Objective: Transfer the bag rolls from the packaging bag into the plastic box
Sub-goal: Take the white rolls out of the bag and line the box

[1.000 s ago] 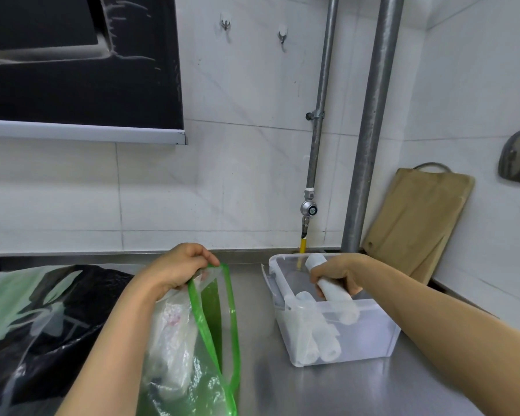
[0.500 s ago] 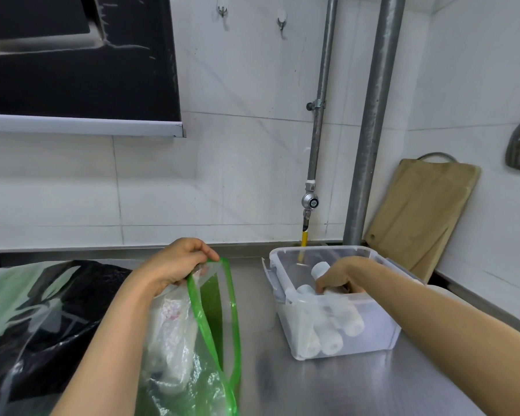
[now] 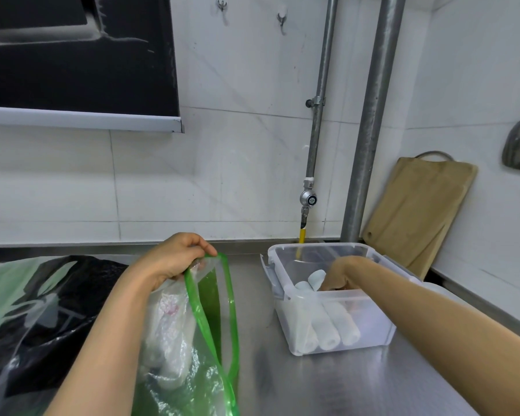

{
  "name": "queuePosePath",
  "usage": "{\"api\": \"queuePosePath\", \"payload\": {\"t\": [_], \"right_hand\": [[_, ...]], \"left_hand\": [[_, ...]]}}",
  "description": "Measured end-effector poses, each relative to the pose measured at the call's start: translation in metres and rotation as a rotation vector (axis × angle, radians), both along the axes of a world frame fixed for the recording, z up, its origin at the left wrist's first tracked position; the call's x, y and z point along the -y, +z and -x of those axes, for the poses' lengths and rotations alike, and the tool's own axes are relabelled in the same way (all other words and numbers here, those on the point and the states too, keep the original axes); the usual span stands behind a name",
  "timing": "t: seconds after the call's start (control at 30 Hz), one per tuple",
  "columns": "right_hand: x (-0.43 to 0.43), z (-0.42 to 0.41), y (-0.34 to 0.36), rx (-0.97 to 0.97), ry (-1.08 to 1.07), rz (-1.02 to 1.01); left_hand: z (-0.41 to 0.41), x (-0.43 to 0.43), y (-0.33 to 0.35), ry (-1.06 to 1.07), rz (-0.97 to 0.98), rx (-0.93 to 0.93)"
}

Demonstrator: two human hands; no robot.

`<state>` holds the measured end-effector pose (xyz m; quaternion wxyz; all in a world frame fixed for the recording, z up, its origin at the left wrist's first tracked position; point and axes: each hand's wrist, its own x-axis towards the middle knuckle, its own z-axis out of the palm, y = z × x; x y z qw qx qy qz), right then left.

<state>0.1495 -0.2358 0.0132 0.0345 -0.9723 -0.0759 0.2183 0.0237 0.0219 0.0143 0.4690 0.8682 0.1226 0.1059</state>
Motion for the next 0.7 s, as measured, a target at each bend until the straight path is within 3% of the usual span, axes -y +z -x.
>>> {"api": "queuePosePath", "payload": {"t": [0.7], "right_hand": [[-0.003, -0.014, -0.018, 0.236, 0.043, 0.03]], "left_hand": [[0.006, 0.004, 0.004, 0.009, -0.026, 0.009]]}}
